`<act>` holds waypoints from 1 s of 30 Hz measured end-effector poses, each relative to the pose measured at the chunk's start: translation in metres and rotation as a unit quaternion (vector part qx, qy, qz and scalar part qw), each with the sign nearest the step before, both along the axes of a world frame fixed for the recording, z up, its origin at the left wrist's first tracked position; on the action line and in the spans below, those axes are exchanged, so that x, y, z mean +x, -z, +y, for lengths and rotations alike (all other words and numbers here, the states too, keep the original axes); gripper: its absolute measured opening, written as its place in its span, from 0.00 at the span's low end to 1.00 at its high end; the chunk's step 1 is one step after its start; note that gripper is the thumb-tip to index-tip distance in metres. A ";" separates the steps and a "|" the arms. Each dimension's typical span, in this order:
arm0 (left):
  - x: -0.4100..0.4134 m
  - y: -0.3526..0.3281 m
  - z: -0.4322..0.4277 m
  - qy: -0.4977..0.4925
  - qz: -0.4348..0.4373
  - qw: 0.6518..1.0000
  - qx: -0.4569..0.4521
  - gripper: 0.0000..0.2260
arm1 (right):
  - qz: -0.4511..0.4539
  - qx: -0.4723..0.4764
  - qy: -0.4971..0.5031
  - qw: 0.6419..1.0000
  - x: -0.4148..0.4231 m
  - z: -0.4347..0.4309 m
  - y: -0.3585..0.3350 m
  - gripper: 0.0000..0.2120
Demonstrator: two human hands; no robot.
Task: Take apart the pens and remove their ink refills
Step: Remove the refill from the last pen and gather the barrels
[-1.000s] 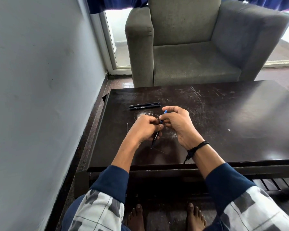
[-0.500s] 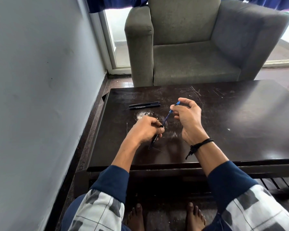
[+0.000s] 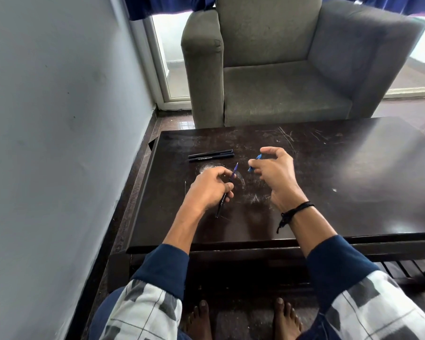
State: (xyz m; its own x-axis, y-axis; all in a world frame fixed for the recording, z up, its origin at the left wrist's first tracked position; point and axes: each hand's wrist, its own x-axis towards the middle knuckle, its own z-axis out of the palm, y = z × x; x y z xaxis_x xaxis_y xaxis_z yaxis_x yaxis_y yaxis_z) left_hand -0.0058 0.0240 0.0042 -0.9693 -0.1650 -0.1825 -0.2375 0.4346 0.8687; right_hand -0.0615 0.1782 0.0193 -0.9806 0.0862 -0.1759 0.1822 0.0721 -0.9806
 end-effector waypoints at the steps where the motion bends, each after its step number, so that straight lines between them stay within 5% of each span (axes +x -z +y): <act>1: 0.000 0.000 0.000 -0.011 0.009 1.000 -0.003 0.07 | 0.001 0.061 -0.024 0.998 0.000 -0.001 0.002 0.20; 7: 0.000 -0.002 -0.002 -0.057 0.036 0.998 -0.012 0.09 | 0.039 0.426 -0.204 0.881 0.014 -0.009 0.008 0.21; 14: 0.002 -0.007 -0.002 -0.058 0.034 0.998 -0.007 0.09 | 0.040 0.516 -0.289 0.805 0.024 -0.017 0.022 0.18; 25: 0.004 -0.009 -0.003 -0.064 0.024 0.998 -0.008 0.09 | 0.035 0.510 -0.293 0.808 0.018 -0.016 0.028 0.17; 30: 0.004 -0.011 -0.002 -0.059 0.007 0.998 0.006 0.09 | 0.055 0.438 -0.212 0.872 0.008 -0.010 0.017 0.08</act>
